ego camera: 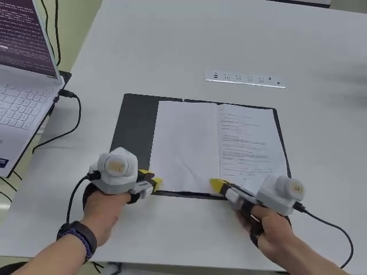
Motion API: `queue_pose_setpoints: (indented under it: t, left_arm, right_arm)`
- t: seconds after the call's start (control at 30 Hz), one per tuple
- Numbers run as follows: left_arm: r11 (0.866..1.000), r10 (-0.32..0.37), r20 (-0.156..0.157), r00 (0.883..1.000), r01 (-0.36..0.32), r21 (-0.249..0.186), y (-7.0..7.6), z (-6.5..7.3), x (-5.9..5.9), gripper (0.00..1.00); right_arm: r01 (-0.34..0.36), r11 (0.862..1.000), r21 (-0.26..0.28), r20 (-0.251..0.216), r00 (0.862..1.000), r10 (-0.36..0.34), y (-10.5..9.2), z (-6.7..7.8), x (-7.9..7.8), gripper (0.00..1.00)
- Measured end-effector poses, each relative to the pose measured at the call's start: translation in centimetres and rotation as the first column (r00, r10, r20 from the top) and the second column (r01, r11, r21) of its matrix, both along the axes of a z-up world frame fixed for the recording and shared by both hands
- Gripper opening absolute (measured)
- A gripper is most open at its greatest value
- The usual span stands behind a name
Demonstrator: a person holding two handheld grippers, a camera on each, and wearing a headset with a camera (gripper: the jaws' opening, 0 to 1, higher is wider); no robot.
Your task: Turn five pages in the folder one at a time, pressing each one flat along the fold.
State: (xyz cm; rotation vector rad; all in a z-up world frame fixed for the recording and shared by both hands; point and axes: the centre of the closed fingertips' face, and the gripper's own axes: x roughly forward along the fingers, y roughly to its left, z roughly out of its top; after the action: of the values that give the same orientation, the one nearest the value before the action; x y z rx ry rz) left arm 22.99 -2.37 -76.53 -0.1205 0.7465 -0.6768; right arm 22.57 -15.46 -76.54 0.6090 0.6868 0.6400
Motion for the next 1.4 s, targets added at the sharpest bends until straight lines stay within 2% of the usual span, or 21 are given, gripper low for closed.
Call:
queue_pose_setpoints:
  t: [0.27, 0.37, 0.47, 0.53, 0.7, 0.77, 0.83, 1.0, 1.07, 1.13, 1.27, 1.4]
  left_arm:
    - [1.0, -0.007, 0.068, 0.998, 0.006, 0.024, 0.2, 3.3, 0.0, 0.3]
    - [1.0, -0.005, 0.083, 0.997, 0.003, 0.027, 0.2, 4.2, -0.1, 0.33]
    - [1.0, 0.008, 0.104, 0.995, -0.011, 0.022, 0.3, 5.5, -0.4, 0.34]
    - [1.0, 0.011, 0.115, 0.993, -0.014, 0.027, 0.3, 6.0, -0.7, 0.35]
    - [0.999, 0.008, 0.136, 0.991, -0.014, 0.043, 0.4, 6.9, -1.1, 0.38]
    - [0.999, 0.008, 0.15, 0.989, -0.015, 0.045, 0.3, 7.7, -1.3, 0.39]
    - [0.999, 0.008, 0.161, 0.987, -0.016, 0.051, 0.4, 8.2, -1.3, 0.39]
    - [0.997, 0.005, 0.181, 0.983, -0.018, 0.069, 0.8, 9.3, -1.3, 0.43]
    - [0.997, 0.006, 0.194, 0.981, -0.022, 0.078, 1.1, 9.8, -1.2, 0.45]
    - [0.997, 0.016, 0.194, 0.981, -0.031, 0.075, 1.3, 10.5, -1.2, 0.46]
    - [0.995, 0.056, 0.216, 0.975, -0.072, 0.064, 1.7, 11.6, -1.1, 0.5]
    - [0.994, 0.066, 0.228, 0.971, -0.084, 0.069, 1.7, 12.1, -1.7, 0.53]
  right_arm:
    - [-0.033, 0.999, -0.031, 0.045, 0.998, 0.035, -0.9, 1.5, -0.3, 0.24]
    - [-0.037, 0.999, -0.04, 0.061, 0.997, 0.039, -1.6, 2.3, -0.3, 0.27]
    - [-0.044, 0.998, -0.044, 0.091, 0.995, 0.048, -2.3, 3.7, -0.3, 0.31]
    - [-0.04, 0.998, -0.058, 0.131, 0.99, 0.047, -3.4, 5.0, -0.1, 0.33]
    - [-0.032, 0.995, -0.093, 0.173, 0.984, 0.048, -5.3, 6.7, 0.1, 0.37]
    - [-0.02, 0.994, -0.112, 0.207, 0.977, 0.043, -6.6, 7.6, 0.3, 0.38]
    - [-0.013, 0.991, -0.135, 0.219, 0.975, 0.043, -7.6, 8.0, 0.4, 0.39]
    - [0.011, 0.989, -0.147, 0.238, 0.971, 0.025, -9.9, 8.8, 0.5, 0.43]
    - [0.009, 0.986, -0.169, 0.243, 0.969, 0.033, -10.6, 9.1, 0.2, 0.47]
    - [0.0, 0.981, -0.196, 0.257, 0.965, 0.051, -11.3, 9.3, -0.2, 0.49]
    - [-0.005, 0.972, -0.234, 0.264, 0.962, 0.069, -12.5, 9.4, -1.0, 0.51]
    - [-0.006, 0.965, -0.261, 0.264, 0.961, 0.077, -13.2, 9.2, -1.7, 0.57]
